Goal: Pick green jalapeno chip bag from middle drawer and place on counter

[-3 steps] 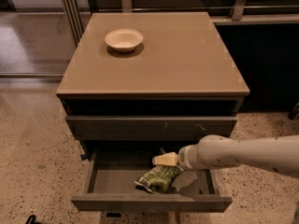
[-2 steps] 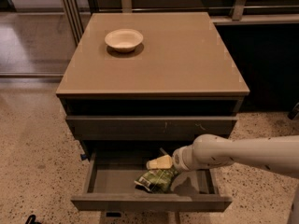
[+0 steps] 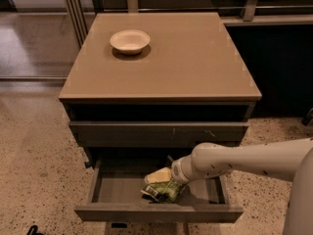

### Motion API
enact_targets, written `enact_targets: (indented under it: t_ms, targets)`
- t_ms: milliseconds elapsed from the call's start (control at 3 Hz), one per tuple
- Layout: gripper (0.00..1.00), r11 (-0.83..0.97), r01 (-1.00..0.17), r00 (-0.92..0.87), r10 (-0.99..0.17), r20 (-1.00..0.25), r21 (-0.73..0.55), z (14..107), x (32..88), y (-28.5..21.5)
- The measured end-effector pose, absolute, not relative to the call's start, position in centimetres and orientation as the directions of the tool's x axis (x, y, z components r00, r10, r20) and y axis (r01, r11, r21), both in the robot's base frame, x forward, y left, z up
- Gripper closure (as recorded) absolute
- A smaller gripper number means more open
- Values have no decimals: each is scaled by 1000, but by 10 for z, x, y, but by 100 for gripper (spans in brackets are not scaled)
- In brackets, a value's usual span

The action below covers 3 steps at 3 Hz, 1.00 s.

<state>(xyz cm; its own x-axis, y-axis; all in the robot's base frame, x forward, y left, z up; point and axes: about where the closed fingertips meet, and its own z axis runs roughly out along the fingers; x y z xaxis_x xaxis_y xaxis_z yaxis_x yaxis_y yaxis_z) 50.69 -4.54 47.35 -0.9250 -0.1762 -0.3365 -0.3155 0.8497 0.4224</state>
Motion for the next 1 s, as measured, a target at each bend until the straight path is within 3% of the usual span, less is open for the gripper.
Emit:
enact_targets:
  t_ms: [1000]
  targets:
    - [0, 883, -287, -927, -158, -341, 372, 435, 515, -44]
